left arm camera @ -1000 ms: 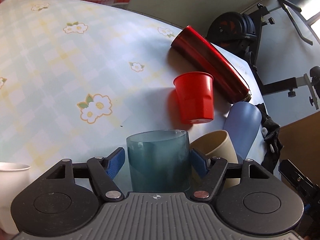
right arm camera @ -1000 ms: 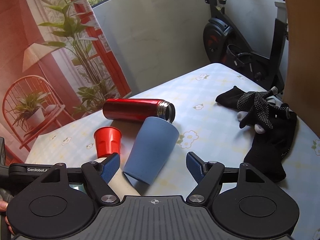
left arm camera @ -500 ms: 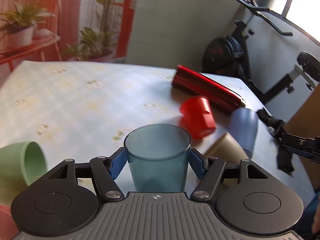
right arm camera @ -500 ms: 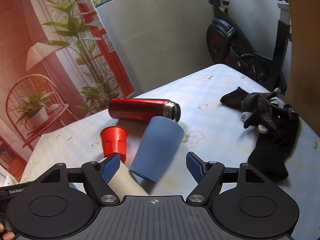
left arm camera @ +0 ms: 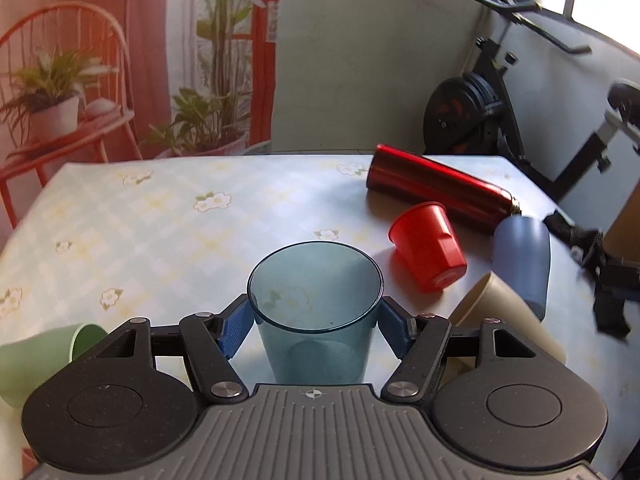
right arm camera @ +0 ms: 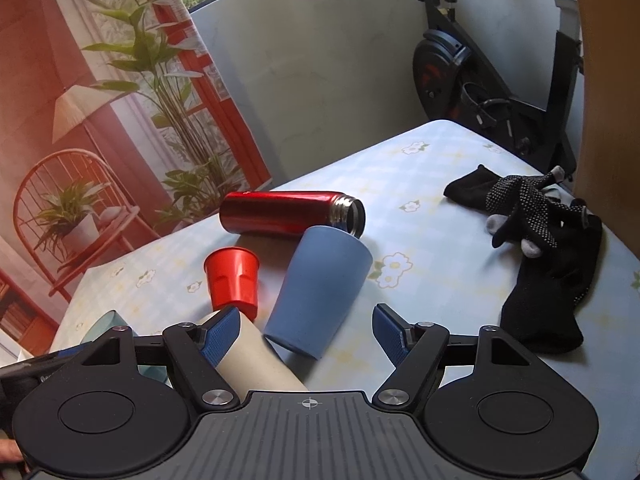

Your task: Flip cup upright

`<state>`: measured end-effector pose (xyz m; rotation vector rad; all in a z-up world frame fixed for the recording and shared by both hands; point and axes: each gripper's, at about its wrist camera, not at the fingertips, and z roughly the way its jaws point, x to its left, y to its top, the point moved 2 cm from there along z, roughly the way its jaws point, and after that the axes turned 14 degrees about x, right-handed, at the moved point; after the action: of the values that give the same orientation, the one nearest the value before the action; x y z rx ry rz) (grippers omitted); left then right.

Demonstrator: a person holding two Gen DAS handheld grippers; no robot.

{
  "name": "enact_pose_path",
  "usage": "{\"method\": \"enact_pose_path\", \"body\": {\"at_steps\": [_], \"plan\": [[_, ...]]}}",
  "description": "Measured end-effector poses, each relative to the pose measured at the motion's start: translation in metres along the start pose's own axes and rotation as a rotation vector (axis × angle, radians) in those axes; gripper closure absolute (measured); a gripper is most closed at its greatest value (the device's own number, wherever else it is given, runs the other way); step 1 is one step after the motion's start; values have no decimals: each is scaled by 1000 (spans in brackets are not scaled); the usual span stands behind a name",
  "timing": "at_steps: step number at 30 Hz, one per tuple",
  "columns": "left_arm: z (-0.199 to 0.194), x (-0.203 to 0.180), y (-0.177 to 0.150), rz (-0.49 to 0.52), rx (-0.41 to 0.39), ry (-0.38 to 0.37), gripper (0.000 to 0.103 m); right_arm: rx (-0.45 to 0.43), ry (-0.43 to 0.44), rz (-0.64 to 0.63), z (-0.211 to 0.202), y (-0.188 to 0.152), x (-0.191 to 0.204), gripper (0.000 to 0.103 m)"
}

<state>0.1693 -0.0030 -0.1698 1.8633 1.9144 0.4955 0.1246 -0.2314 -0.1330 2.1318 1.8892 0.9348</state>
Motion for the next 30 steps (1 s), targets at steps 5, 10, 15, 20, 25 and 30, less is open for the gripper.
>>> {"method": "enact_pose_path", "body": {"at_steps": [5,10,15,20,25,30], "plan": [[-2,-4,-3,20,21,15,32,-1,0,-6,-1,0,2,33],[0,0,-7,-2,82,-45,31,-2,0,-9,-3,0,3,29],[-7,2,-11,-11,98,-58,26,-9,-8,-31,-9,-1,9,21],[-29,10,-16,-50,95,-87,19,-41,-53,-105,-22,-1,24,12],[-62,15,-22,-63,62,-76,12,-71,-51,-173,-41,0,44,5],[-98,19,-24,-58,0,-50,5,-84,-46,-222,-57,0,64,0]]}}
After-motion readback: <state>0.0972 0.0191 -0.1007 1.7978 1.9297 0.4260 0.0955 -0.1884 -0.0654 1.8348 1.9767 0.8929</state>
